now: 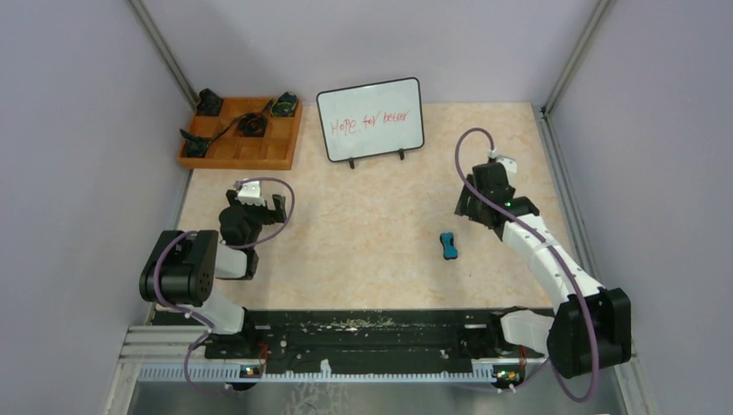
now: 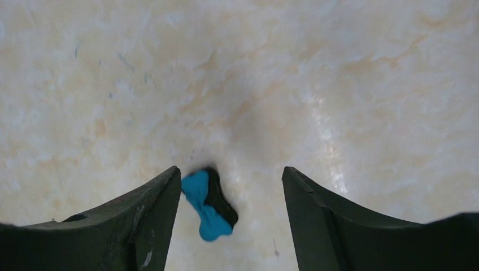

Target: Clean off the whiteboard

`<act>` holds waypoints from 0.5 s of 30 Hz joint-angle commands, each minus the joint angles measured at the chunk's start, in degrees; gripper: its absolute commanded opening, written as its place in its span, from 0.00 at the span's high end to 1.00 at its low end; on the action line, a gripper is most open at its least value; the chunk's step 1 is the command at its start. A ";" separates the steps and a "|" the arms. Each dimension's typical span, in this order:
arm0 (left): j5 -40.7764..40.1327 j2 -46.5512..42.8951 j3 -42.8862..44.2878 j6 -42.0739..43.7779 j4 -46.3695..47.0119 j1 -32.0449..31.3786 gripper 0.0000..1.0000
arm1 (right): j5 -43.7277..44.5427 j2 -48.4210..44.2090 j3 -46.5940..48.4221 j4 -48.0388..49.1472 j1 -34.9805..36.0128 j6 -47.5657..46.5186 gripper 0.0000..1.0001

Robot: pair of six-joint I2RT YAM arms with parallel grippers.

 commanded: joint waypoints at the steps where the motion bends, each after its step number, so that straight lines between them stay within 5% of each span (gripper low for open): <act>1: -0.04 0.51 -0.02 -0.11 2.47 -0.01 0.01 | -7.28 -0.32 3.05 -8.96 4.59 -4.57 0.34; 15: -0.03 0.51 0.02 -0.08 2.44 -0.06 0.02 | -12.89 7.38 0.58 -4.82 8.67 -5.90 0.47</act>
